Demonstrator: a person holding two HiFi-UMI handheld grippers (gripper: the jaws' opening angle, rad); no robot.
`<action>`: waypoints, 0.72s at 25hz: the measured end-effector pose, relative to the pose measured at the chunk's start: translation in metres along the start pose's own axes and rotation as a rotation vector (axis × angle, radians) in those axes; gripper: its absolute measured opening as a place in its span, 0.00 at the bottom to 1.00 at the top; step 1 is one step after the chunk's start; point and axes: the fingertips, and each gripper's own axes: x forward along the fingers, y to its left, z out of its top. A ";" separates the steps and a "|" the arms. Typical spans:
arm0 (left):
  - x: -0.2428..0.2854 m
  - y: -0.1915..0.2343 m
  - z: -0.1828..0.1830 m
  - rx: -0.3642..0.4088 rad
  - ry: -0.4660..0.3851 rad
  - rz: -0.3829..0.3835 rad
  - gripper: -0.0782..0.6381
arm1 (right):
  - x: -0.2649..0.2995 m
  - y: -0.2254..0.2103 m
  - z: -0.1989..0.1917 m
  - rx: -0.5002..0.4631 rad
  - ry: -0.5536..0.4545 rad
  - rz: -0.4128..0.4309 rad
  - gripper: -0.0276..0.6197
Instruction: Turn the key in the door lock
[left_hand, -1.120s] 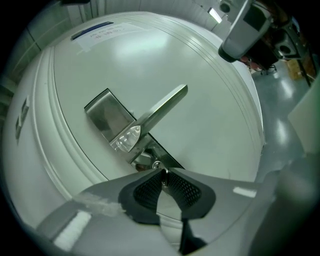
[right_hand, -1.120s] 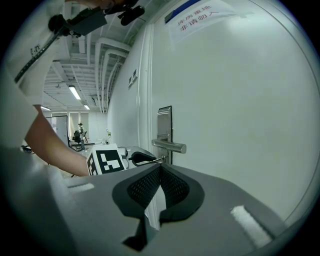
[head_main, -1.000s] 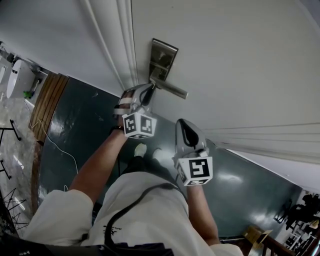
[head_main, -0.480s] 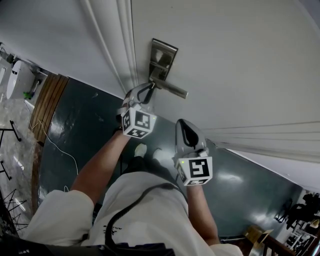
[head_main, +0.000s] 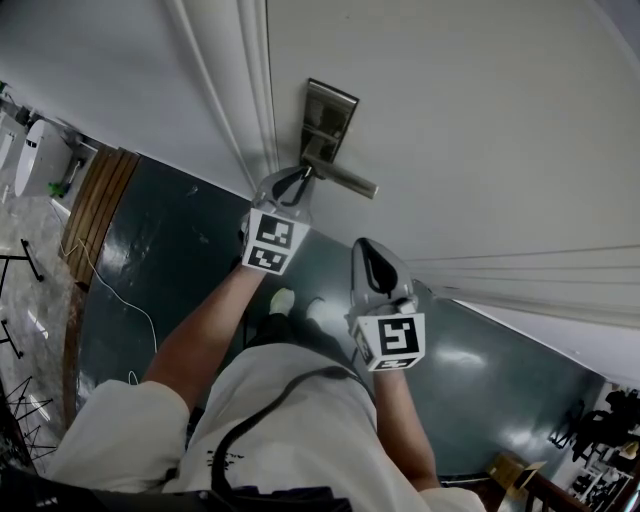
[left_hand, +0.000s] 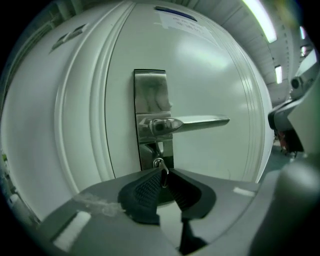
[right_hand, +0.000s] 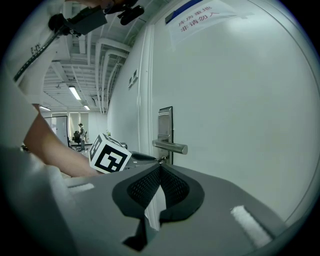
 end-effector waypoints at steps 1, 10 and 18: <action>0.000 0.001 0.000 -0.032 -0.002 -0.008 0.18 | 0.000 0.000 0.000 0.001 0.001 0.000 0.05; 0.001 0.003 0.000 -0.266 -0.027 -0.053 0.17 | 0.002 0.000 0.001 -0.001 -0.008 0.005 0.05; 0.002 0.005 -0.002 -0.406 -0.042 -0.083 0.16 | 0.000 -0.002 -0.001 0.002 -0.001 0.000 0.05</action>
